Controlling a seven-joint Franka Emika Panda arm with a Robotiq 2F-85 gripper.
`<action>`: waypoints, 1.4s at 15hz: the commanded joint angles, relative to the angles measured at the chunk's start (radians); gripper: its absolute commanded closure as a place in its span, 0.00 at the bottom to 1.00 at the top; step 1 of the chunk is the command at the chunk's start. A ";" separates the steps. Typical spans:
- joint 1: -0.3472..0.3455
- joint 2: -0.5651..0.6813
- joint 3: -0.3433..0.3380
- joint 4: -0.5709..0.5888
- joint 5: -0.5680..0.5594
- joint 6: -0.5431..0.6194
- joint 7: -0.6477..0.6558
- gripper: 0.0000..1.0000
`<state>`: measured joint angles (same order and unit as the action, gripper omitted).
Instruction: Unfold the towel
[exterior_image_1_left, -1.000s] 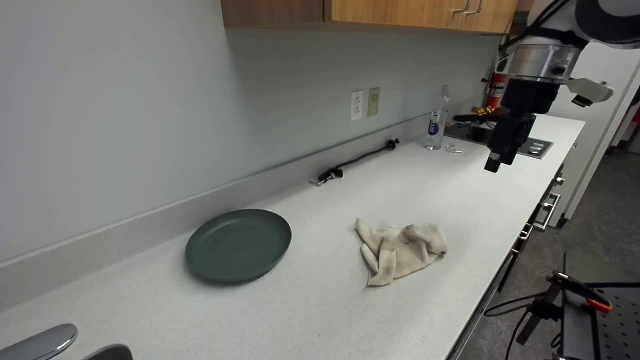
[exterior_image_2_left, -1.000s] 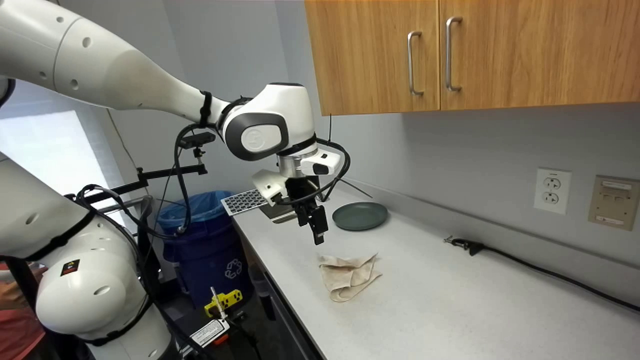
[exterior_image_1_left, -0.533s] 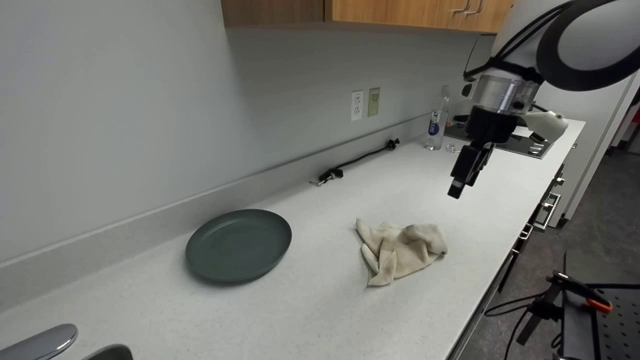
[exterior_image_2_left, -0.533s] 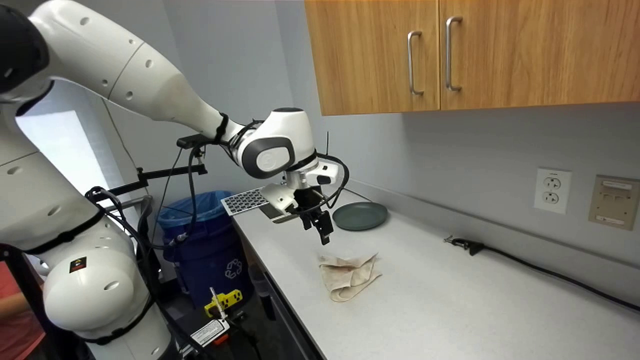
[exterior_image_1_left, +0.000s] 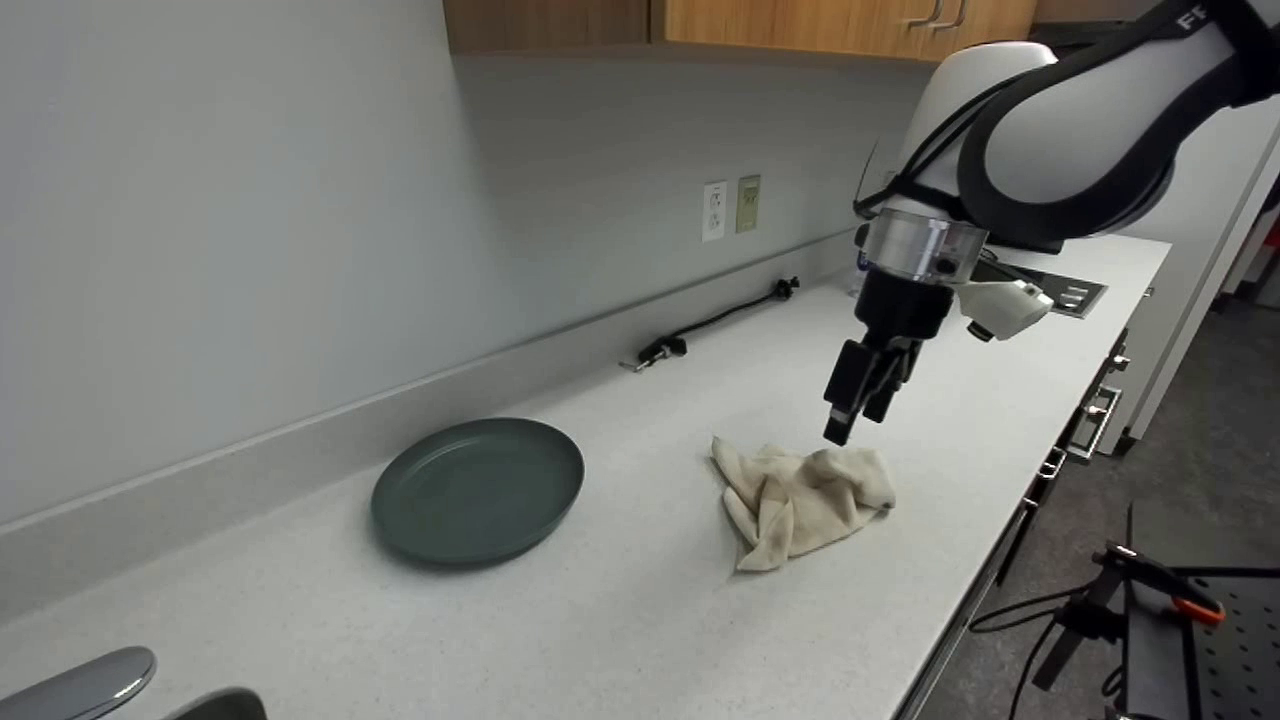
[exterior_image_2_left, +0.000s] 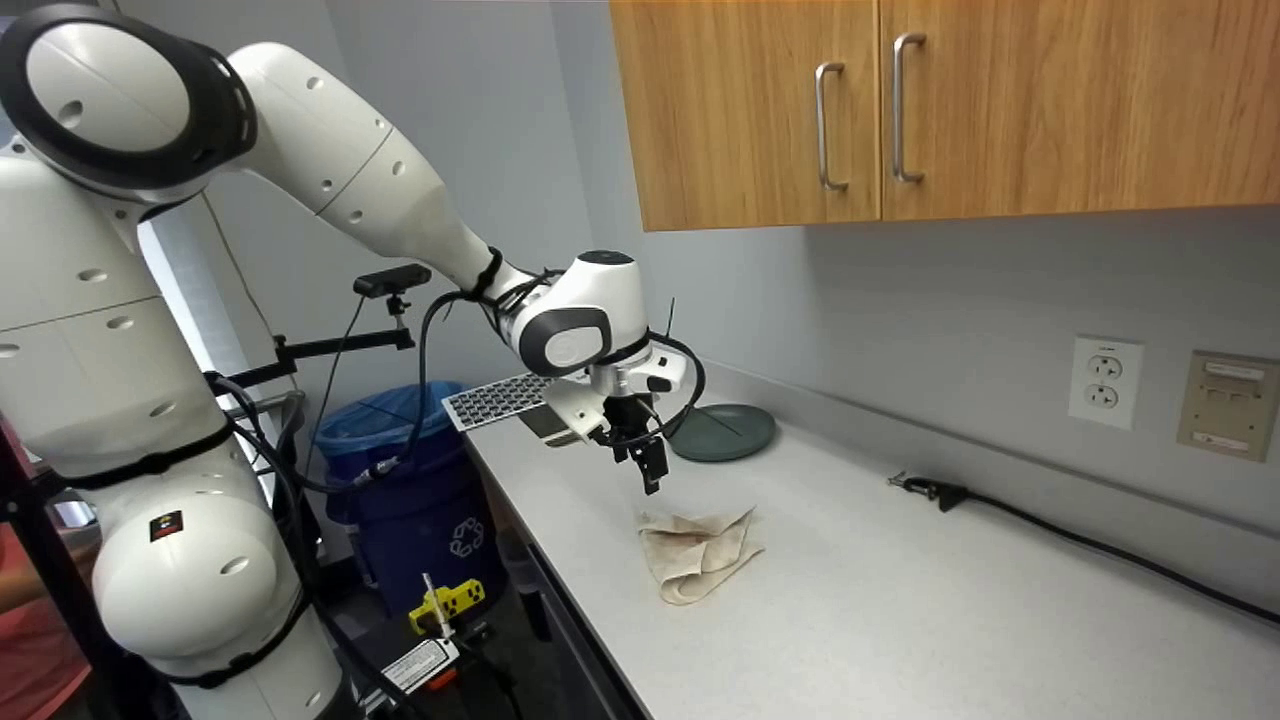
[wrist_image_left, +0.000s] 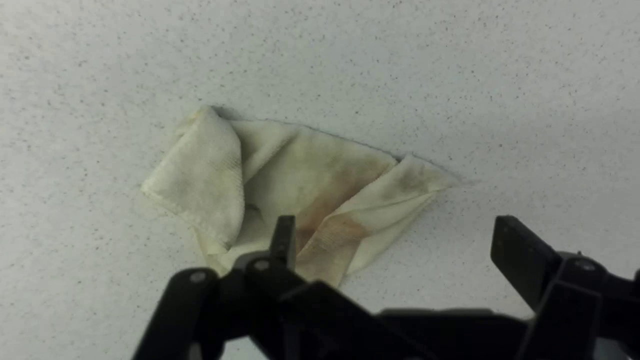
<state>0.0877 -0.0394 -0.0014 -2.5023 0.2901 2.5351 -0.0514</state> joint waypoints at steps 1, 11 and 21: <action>-0.014 0.008 0.016 0.008 0.001 -0.002 0.001 0.00; -0.011 0.057 0.021 0.054 0.029 0.066 -0.007 0.00; -0.032 0.269 0.045 0.245 0.038 0.170 0.016 0.00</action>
<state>0.0812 0.1375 0.0142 -2.3320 0.3024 2.6775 -0.0372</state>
